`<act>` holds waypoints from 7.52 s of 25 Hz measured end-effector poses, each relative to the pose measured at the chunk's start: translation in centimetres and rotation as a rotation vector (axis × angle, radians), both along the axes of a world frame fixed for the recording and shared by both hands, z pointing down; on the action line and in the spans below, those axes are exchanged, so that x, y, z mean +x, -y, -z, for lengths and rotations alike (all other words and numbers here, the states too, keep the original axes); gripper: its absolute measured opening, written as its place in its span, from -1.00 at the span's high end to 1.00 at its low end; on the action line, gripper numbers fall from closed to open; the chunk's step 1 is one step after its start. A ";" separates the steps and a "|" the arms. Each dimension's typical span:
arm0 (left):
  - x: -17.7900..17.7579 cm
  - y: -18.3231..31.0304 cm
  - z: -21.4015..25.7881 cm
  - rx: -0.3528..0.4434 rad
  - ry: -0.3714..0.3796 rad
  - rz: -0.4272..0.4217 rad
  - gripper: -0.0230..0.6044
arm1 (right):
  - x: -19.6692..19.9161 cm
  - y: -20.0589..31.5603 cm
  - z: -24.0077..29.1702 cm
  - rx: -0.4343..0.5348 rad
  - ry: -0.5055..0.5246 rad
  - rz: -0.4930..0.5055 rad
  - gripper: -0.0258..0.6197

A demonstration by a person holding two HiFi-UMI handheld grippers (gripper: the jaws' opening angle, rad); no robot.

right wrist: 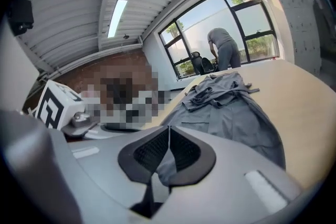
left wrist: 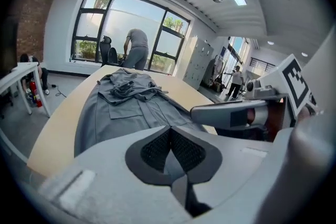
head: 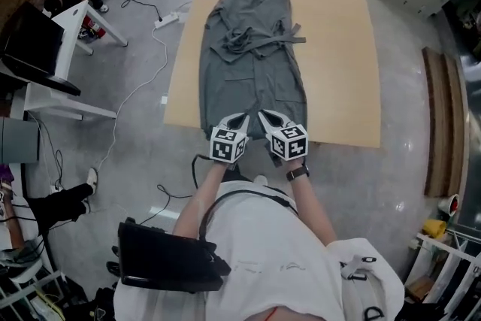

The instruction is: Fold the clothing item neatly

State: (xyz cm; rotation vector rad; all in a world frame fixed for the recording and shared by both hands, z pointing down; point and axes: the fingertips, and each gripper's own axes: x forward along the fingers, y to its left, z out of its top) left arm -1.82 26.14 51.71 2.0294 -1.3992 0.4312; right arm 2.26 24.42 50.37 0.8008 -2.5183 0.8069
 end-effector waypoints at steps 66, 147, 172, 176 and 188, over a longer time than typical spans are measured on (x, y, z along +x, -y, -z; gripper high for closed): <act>-0.3 -17.8 -7.0 -0.258 -0.135 0.098 0.86 | 9.9 -16.4 -9.0 -0.178 0.050 0.100 0.78; -20.5 50.2 -3.4 -0.219 -0.250 0.245 0.37 | -1.6 52.2 -4.9 -0.098 -0.050 -0.181 0.32; -20.7 12.2 -12.5 -0.446 -0.107 0.237 0.35 | 11.7 21.6 -11.1 -0.205 -0.243 -0.433 0.07; -20.1 12.4 -13.9 -0.427 -0.142 0.247 0.36 | 11.3 21.6 -12.8 -0.211 -0.236 -0.418 0.27; -20.5 10.7 -12.2 -0.310 -0.211 0.239 0.87 | 12.6 17.9 -12.3 -0.232 -0.142 -0.409 0.72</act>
